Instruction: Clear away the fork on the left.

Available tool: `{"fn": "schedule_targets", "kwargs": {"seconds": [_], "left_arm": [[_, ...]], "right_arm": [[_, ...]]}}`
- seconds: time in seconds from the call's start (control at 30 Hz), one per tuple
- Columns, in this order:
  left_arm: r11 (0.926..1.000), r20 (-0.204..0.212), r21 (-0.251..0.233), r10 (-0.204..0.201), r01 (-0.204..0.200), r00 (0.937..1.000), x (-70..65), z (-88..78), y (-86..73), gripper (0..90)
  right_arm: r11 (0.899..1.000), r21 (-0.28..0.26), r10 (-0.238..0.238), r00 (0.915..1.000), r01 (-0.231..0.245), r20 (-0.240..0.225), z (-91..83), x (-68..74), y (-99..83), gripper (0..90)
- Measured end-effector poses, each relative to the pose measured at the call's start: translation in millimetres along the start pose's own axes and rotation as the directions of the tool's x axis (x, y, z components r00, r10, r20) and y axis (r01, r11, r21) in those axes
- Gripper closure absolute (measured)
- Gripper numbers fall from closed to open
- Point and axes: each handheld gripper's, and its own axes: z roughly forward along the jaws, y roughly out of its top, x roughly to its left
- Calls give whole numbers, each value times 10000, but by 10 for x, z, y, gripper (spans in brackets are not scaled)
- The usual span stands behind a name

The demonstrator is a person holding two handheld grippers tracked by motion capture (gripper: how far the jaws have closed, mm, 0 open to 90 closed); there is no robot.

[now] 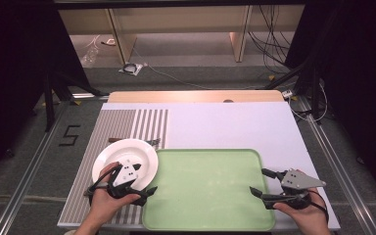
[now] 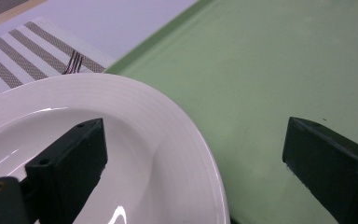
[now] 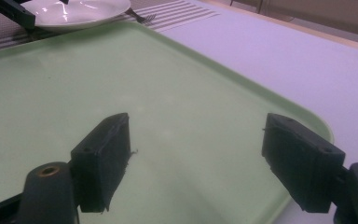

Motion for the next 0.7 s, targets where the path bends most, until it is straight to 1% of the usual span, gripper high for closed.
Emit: {"fn": "schedule_targets", "kwargs": {"seconds": [0.23, 0.27, 0.3, 0.33, 0.37, 0.4, 0.43, 0.5, 0.53, 0.6, 0.7], "left_arm": [[10000, -24, -13, 36, -36, 10000, -6, -8, 2, 63], [10000, -13, -5, 17, -17, 10000, -7, -2, 15, 75], [10000, -13, -5, 17, -17, 10000, -7, -2, 15, 110], [10000, -104, 29, 57, -57, 9999, -3, 2, 49, 110], [10000, -390, 28, -3, 4, 9992, -3, 5, 88, 197], [10000, -612, 10, 30, -29, 9981, 4, 10, 132, 294], [10000, -725, 7, 59, -58, 9973, 12, 18, 177, 437], [9996, -962, 244, 150, -128, 9952, 49, 58, 259, 692], [9990, -953, 410, 205, -167, 9952, 77, 93, 301, 772], [9984, -1020, 563, 79, -22, 9947, 163, 173, 384, 882], [9948, -1120, 984, -156, 268, 9936, 333, 330, 502, 897]], "right_arm": [[10000, -65, -18, 10000, 18, -33, 3, 9, 2, 246], [10000, -85, -15, 10000, 15, -22, 5, 13, 4, 247], [10000, -85, -15, 10000, 15, -22, 5, 13, 4, 247], [10000, -60, -16, 10000, 16, -17, 4, 14, 6, 246], [10000, 19, -59, 10000, 59, 14, 1, 16, 10, 246], [10000, 34, -68, 10000, 68, 21, 5, 19, 12, 246], [10000, -7, -56, 10000, 56, 11, 13, 20, 12, 246], [10000, -24, -40, 10000, 40, 20, 13, 22, 15, 245], [10000, -11, -66, 10000, 66, 34, 10, 24, 15, 245], [9999, -89, -69, 9999, 70, 88, 8, 24, 18, 245], [10000, 14, -79, 9999, 79, 137, 4, 26, 23, 244]]}}
